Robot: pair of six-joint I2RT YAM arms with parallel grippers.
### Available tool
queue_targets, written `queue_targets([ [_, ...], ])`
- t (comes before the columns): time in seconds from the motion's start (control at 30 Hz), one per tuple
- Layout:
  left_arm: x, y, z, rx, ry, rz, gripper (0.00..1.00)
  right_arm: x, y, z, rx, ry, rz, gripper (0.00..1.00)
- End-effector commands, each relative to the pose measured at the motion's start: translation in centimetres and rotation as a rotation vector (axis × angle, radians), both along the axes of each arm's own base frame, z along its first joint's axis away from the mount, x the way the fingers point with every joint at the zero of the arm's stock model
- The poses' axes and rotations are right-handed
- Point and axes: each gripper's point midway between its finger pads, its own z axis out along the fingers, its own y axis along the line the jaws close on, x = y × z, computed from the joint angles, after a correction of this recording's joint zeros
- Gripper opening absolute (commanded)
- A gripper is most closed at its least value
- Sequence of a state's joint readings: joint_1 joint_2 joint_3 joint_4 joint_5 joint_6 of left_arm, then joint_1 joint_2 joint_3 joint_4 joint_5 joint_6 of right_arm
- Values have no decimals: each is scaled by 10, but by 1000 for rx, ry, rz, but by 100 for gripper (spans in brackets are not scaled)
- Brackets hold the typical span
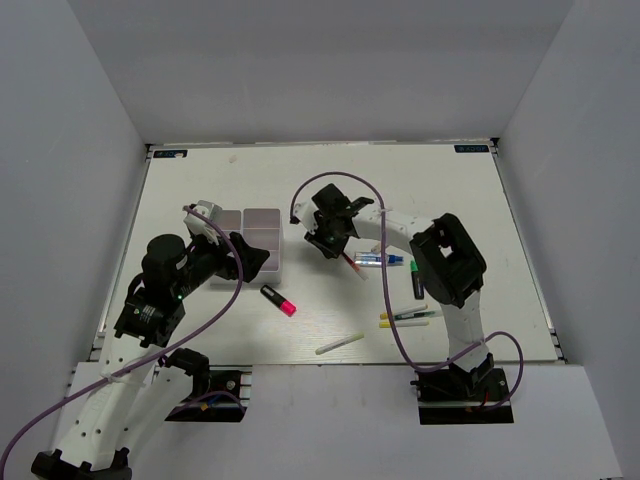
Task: Sort the stationery into containers
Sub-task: Grab a piece of stationery with the right arm, then place the stationery into the container
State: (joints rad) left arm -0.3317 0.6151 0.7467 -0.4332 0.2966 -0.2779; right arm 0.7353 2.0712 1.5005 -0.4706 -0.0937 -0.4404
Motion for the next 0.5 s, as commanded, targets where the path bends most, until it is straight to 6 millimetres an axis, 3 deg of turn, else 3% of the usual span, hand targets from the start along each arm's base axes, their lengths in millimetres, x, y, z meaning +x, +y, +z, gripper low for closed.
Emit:
queue_targets([
  [0.0, -1, -1, 3, -2, -21, -13, 100, -7, -2, 30, 16, -25, 35, 5],
  [0.03, -1, -1, 3, -2, -21, -13, 100, -8, -1, 37, 30, -30, 54, 5],
  [0.07, -3, -1, 6, -5, -31, -13, 100, -9, 5, 62, 79, -65, 77, 3],
  [0.17, -6, -2, 9, -11, -40, -23, 100, -13, 18, 110, 175, -126, 145, 0],
  [0.3, -16, -5, 22, -29, -96, -70, 100, -28, 41, 153, 293, -145, 254, 0],
  [0.47, -25, -3, 34, -43, -163, -84, 100, -34, 78, 176, 368, -171, 362, 0],
])
